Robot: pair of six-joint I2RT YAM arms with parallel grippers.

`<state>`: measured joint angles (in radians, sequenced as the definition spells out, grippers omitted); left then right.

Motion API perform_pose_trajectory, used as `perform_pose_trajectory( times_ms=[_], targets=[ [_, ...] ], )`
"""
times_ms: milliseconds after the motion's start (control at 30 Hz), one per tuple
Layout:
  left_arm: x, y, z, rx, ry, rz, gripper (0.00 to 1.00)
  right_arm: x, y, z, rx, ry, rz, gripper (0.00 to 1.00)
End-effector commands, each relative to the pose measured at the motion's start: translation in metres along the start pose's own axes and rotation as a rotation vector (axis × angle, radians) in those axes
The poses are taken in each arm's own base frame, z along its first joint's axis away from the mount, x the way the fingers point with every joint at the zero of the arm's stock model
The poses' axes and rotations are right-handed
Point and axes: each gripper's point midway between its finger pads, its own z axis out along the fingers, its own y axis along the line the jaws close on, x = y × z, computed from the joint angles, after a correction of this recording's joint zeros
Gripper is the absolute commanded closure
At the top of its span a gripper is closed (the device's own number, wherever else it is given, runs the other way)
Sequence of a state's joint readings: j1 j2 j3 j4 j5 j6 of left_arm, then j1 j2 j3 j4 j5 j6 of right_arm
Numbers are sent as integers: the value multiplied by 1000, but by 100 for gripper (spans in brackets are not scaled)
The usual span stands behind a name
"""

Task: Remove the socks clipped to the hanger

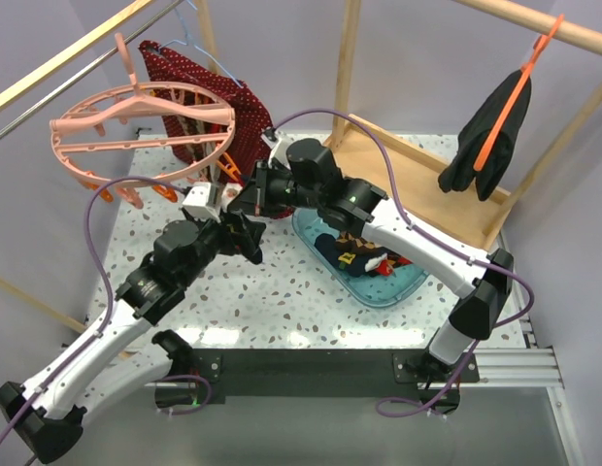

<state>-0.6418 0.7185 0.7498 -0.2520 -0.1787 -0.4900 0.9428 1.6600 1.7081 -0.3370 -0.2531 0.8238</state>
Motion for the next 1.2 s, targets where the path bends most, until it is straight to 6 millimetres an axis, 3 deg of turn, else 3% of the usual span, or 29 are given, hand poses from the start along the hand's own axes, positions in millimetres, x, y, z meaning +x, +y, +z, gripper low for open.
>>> perform_pose_trajectory(
  times_ms=[0,100,133,200,233,300,400,533,700,733,933,1000,1167],
  targets=[
    [-15,9,12,-77,-55,0,0,-13,27,-12,-64,-33,0,100],
    [-15,13,13,-97,-61,-1,16,-12,28,-12,-68,-31,0,100],
    [-16,12,11,-95,-63,-2,33,-12,28,-12,-71,-30,-1,100],
    [-18,10,9,-81,-68,-4,50,-11,27,-11,-70,-28,0,100],
    [-21,9,6,-74,-81,-6,64,-9,25,-11,-67,-25,-1,100],
    [-21,6,4,-54,-80,-3,82,-8,23,-9,-64,-23,-5,100],
    [-21,6,0,-53,-77,-10,100,-5,16,-7,-48,-19,-25,96],
    [-16,2,-5,-27,-51,-14,100,-7,6,-5,-1,-18,-97,74],
    [-12,-8,-12,36,-32,-27,100,-16,-15,-8,125,4,-231,55],
    [-11,-9,-15,47,-34,-28,100,-28,-9,-12,133,-26,-253,49],
    [-3,-13,-22,89,-10,-34,100,-49,-13,-14,204,-49,-405,29],
    [-2,-15,-24,101,-6,-38,100,-56,-19,-12,236,-60,-463,28],
    [-1,-17,-25,110,3,-44,100,-70,2,-5,153,-97,-552,29]
  ],
)
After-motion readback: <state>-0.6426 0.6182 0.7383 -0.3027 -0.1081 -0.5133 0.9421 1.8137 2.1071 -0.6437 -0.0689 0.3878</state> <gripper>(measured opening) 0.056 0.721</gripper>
